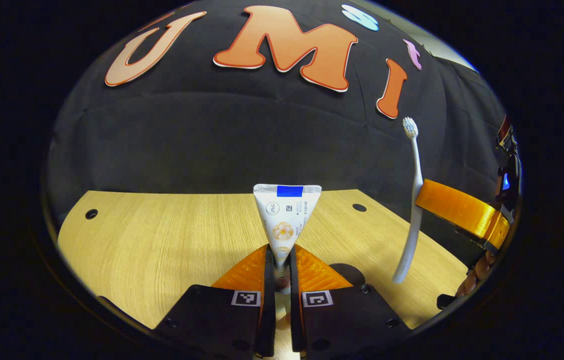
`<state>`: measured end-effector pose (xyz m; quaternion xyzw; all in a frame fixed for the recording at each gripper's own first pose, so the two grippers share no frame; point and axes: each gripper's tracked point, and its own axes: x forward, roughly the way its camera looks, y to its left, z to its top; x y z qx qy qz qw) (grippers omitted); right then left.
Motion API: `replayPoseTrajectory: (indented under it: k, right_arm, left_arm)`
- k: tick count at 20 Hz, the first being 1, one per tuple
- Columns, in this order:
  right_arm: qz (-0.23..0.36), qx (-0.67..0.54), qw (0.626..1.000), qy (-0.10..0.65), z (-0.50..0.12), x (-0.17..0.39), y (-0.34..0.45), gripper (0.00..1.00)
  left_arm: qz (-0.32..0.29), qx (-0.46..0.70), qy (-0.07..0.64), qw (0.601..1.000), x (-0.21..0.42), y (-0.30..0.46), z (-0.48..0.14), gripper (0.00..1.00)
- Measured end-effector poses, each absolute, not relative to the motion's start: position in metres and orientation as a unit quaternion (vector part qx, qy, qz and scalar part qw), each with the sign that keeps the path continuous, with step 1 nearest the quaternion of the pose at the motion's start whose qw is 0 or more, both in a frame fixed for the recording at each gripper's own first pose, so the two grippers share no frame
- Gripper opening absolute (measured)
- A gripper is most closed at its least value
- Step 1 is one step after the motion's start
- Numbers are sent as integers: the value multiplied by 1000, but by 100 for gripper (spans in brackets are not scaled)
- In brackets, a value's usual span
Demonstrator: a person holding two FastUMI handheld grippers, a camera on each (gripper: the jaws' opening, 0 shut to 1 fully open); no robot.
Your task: Put the toothbrush and toothpaste on the desktop into the cup, then pick up the cup and place it on the coaster on the desktop.
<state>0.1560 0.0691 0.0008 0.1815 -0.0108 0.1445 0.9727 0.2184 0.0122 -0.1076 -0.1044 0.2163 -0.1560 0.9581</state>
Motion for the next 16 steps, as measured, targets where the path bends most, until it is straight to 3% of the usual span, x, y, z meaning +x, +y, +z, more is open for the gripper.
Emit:
replayPoseTrajectory:
  k: [7, 12, 13, 14, 15, 16]
  right_arm:
    - [148, 191, 969, -53, 10, 175, 84, 5]
    - [151, 198, 966, -73, 9, 183, 97, 5]
    - [150, 191, 967, -82, 11, 184, 99, 5]
    - [150, 186, 967, -91, 13, 185, 101, 5]
    - [151, 183, 966, -100, 16, 185, 103, 5]
    - [151, 182, 966, -109, 17, 186, 104, 5]
  left_arm:
    - [-160, -96, 234, 954, 216, 7, -120, 19]
    - [-165, -106, 227, 954, 212, 10, -113, 35]
    - [-163, -106, 222, 955, 210, 13, -110, 31]
    - [-160, -106, 217, 957, 210, 15, -107, 42]
    - [-158, -107, 211, 959, 207, 21, -103, 44]
    - [-157, -108, 205, 960, 206, 25, -98, 54]
